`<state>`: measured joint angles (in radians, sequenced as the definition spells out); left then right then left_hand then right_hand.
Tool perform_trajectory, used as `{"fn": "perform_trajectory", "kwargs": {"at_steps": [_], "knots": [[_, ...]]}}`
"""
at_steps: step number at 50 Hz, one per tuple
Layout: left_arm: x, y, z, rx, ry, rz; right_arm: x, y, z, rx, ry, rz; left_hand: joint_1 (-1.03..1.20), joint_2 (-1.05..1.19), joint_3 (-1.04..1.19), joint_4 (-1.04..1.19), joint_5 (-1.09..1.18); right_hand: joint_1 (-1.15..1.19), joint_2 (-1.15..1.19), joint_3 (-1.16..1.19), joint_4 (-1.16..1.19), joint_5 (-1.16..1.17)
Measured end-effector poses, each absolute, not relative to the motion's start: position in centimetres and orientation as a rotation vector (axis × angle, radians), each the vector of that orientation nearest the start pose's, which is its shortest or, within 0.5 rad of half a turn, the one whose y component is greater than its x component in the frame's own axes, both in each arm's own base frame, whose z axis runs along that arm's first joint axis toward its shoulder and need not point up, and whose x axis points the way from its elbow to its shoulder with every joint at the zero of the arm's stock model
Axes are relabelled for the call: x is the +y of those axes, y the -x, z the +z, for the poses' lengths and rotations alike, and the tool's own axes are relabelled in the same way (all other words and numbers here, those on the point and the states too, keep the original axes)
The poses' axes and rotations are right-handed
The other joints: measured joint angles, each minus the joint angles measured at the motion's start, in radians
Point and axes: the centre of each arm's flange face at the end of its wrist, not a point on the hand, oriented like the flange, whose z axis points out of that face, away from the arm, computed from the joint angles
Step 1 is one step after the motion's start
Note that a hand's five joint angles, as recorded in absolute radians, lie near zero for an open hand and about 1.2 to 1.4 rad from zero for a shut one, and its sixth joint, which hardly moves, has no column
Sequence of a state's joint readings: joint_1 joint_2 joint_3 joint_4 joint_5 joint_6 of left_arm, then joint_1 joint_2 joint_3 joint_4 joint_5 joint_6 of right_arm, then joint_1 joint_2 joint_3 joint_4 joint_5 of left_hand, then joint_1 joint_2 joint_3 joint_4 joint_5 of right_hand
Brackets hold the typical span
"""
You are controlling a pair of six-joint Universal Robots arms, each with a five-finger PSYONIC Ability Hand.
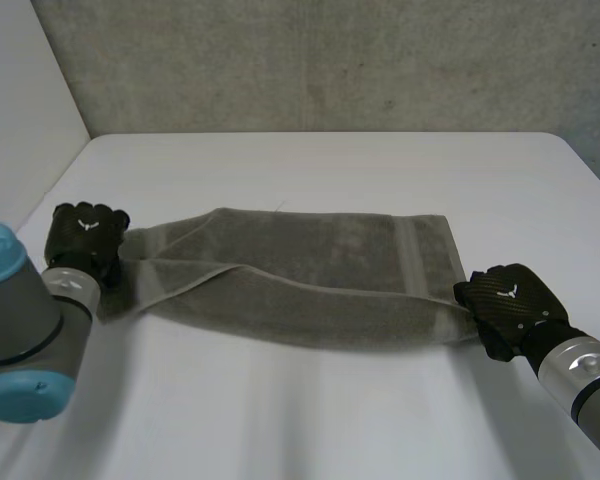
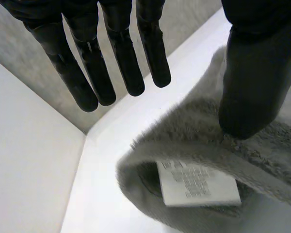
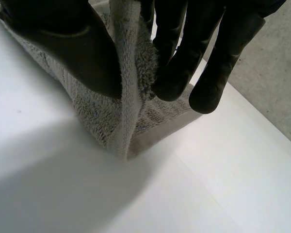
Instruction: Fold the towel.
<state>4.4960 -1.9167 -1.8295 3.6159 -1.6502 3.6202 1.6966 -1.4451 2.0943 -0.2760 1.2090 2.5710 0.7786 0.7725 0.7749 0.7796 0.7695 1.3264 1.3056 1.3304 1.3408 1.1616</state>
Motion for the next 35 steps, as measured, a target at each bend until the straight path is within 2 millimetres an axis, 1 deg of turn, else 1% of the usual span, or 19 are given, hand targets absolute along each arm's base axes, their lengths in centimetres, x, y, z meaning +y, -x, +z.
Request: {"fn": "perform_trajectory", "kwargs": {"at_steps": [3,6,8,10,13,16,19,20,22,24,30,35], "knots": [[-29.4,19.5,17.1,2.096,-0.711,-1.923,-22.7,-19.4,15.4,2.258,1.154,-1.777,0.001,0.002,0.001,0.0,0.002,0.0,0.0,0.0,0.0,0.0],[-27.5,20.0,17.6,2.139,-0.809,-1.928,-22.7,-19.4,15.4,2.256,1.154,-1.777,0.004,0.012,0.008,0.004,0.014,0.0,0.0,0.0,0.0,0.0],[-26.7,20.2,17.6,2.164,-0.853,-1.921,-22.7,-19.4,15.4,2.256,1.155,-1.777,0.006,0.015,0.012,0.006,0.017,0.0,0.0,0.0,0.0,0.0],[-25.4,20.4,17.4,2.212,-0.919,-1.897,-22.7,-19.4,15.4,2.256,1.155,-1.776,0.009,0.019,0.015,0.009,0.021,0.0,0.0,0.0,0.0,0.0],[-24.4,20.5,16.9,2.265,-0.967,-1.855,-22.7,-19.4,15.4,2.256,1.155,-1.775,0.007,0.016,0.014,0.008,0.018,0.0,0.0,0.0,0.0,0.0],[-23.9,20.3,16.1,2.315,-0.988,-1.8,-22.7,-19.4,15.3,2.256,1.156,-1.773,-0.028,-0.023,-0.025,-0.026,-0.023,0.0,0.0,0.0,0.0,0.0],[-23.8,20.2,15.3,2.348,-0.992,-1.757,-22.7,-19.4,15.3,2.255,1.157,-1.77,-0.109,-0.105,-0.113,-0.113,-0.114,0.0,0.0,0.0,0.0,0.0],[-23.8,20.1,15.0,2.361,-0.992,-1.739,-22.6,-19.4,15.3,2.255,1.158,-1.769,-0.191,-0.189,-0.199,-0.19,-0.19,0.0,0.0,0.0,0.0,0.0],[-23.9,20.1,14.5,2.375,-0.992,-1.718,-22.6,-19.5,15.3,2.255,1.159,-1.767,-0.274,-0.27,-0.282,-0.279,-0.283,0.0,0.0,0.0,0.0,0.0],[-24.0,20.0,14.0,2.388,-0.992,-1.698,-22.5,-19.5,15.3,2.254,1.16,-1.765,-0.303,-0.298,-0.312,-0.307,-0.318,0.0,0.0,0.0,0.0,0.001],[-24.5,19.8,12.8,2.384,-1.015,-1.653,-22.5,-19.5,15.2,2.254,1.162,-1.76,-0.305,-0.299,-0.316,-0.309,-0.324,0.0,0.0,0.0,0.0,0.002],[-25.5,19.2,12.0,2.328,-1.037,-1.63,-22.5,-19.5,15.2,2.253,1.162,-1.759,-0.305,-0.299,-0.316,-0.309,-0.324,0.0,0.0,0.0,0.0,0.002]]}}
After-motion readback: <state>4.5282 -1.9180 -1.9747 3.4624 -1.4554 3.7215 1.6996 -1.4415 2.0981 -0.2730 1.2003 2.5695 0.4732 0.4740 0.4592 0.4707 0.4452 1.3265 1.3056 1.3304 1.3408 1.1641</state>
